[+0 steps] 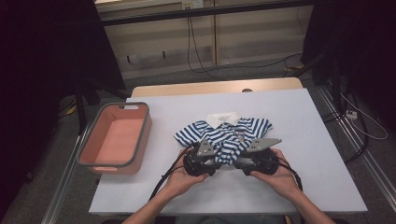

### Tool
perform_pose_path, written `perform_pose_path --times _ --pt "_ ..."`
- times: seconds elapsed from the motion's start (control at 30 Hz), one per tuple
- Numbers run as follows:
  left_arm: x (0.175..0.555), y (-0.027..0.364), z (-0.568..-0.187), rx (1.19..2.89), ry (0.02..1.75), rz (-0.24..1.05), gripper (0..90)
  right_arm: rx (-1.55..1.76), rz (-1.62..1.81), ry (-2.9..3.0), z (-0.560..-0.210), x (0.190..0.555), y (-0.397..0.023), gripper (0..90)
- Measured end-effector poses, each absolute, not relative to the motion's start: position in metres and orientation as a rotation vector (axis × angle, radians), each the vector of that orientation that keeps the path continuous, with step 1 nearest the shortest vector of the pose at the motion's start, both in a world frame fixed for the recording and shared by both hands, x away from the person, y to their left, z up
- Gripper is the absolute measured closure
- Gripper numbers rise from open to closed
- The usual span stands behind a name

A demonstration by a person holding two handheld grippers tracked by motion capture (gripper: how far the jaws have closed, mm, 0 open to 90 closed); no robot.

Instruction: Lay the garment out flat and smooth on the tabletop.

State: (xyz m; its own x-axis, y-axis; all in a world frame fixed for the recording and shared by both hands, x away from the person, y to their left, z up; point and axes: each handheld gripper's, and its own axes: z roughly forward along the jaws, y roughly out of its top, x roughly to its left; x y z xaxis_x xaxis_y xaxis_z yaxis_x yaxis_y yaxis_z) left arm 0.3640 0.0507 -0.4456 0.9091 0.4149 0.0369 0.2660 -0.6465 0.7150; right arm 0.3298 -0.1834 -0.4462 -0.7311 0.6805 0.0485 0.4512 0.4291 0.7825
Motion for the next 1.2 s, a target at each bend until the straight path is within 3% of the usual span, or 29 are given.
perform_pose_path --times 0.03,0.13,0.2,0.23,0.37,1.2 --pt "0.365 0.051 -0.447 2.312 0.489 0.253 71.3 0.97 1.185 2.408 -0.445 0.331 -0.181 56.7" --pt "0.368 0.051 -0.447 2.315 0.509 0.225 79.0 0.981 1.186 2.404 -0.446 0.333 -0.178 59.2" --pt "0.37 0.053 -0.446 2.295 0.528 0.201 82.2 0.99 1.187 2.399 -0.447 0.336 -0.175 63.0" --pt "0.371 0.054 -0.445 2.28 0.538 0.183 83.2 1.0 1.202 2.389 -0.446 0.34 -0.174 77.1" --pt "0.375 0.062 -0.436 2.23 0.559 0.152 83.6 0.98 1.214 2.352 -0.442 0.339 -0.176 87.2" --pt "0.394 0.102 -0.391 2.021 0.649 0.189 86.5 1.061 1.258 2.142 -0.405 0.344 -0.217 88.8"
